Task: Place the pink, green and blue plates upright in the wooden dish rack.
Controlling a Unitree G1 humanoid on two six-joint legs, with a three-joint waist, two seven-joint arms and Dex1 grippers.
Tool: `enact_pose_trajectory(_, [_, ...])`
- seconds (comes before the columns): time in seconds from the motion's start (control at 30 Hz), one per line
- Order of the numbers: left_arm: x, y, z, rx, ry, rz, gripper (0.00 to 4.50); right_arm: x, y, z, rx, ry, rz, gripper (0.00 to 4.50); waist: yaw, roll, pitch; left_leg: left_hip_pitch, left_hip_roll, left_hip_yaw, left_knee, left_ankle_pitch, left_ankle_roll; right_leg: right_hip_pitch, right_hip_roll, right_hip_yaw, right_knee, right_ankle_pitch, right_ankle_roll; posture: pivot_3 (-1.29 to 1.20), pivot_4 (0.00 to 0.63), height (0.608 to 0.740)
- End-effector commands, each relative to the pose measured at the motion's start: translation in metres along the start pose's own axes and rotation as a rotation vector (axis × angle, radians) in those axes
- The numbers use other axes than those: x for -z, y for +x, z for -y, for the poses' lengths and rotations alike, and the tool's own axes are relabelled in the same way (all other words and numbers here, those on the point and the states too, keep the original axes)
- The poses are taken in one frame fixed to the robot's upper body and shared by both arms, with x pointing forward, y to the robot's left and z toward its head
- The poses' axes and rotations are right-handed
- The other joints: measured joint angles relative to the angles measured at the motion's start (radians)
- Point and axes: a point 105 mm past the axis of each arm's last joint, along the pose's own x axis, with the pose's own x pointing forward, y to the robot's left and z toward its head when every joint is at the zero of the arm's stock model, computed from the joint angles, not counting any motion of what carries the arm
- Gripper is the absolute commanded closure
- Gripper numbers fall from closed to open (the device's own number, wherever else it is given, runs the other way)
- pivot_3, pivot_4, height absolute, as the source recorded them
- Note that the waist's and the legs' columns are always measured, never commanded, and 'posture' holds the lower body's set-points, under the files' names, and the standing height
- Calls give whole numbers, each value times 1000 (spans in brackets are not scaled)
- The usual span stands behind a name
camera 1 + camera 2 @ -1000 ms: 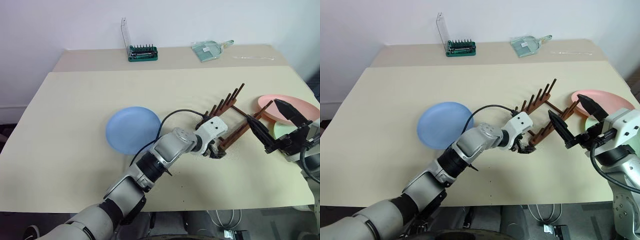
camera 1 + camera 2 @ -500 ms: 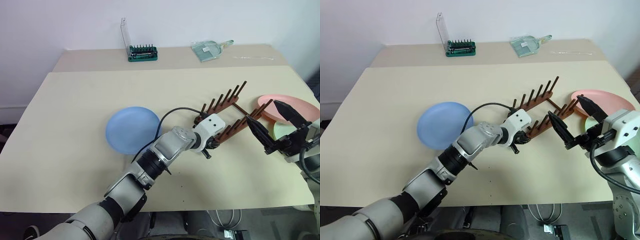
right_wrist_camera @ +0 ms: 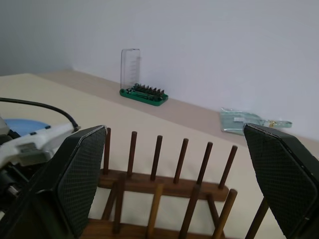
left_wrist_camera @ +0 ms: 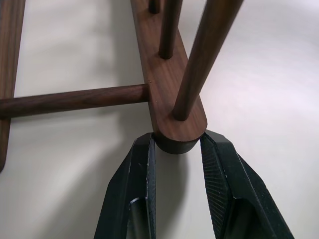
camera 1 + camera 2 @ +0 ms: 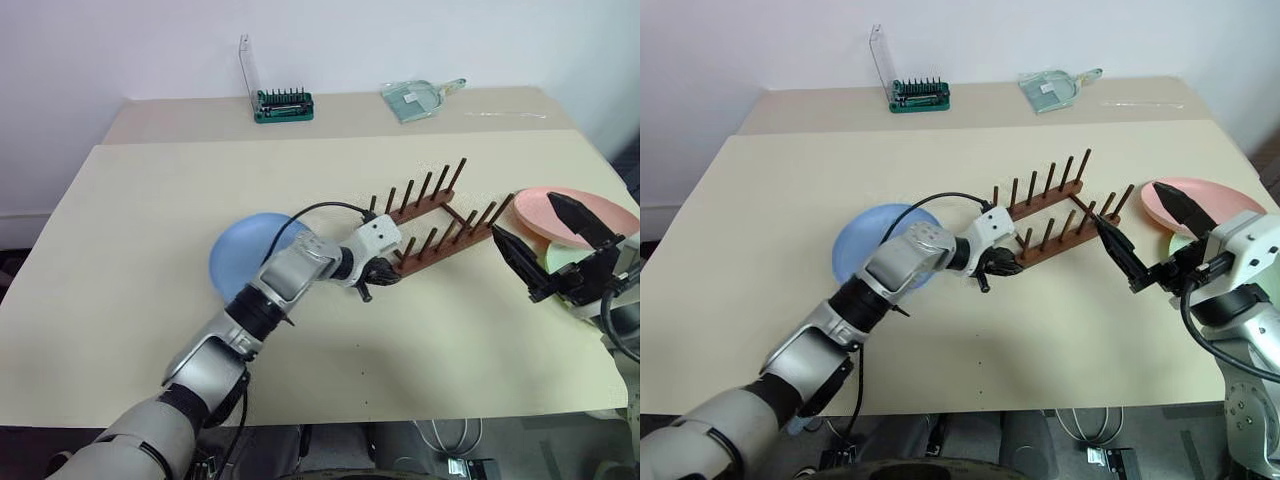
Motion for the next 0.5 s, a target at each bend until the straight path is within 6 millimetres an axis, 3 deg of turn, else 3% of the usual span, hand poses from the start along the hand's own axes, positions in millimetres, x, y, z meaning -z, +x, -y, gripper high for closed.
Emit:
enact_pose_trajectory(0.03, [-21, -6, 13, 117, 113, 83, 3824, -6, 2, -1, -19, -17, 19, 0, -1, 0, 0, 0, 0, 0, 0, 0, 0, 0, 0, 0, 0, 0, 0, 0, 150, 740])
enact_pose_trajectory(0.2, [-14, -8, 1, 100, 131, 51, 3824, -8, 2, 0, -21, -21, 21, 0, -1, 0, 0, 0, 0, 0, 0, -1, 1, 0, 0, 0, 0, 0, 0, 0, 150, 740])
enact_pose_trajectory(0.5, [-1, -13, 8, 219, 224, 37, 3824, -8, 0, 0, -13, -23, 16, 0, -2, 0, 0, 0, 0, 0, 0, -1, 2, 0, 0, 0, 0, 0, 0, 0, 150, 740])
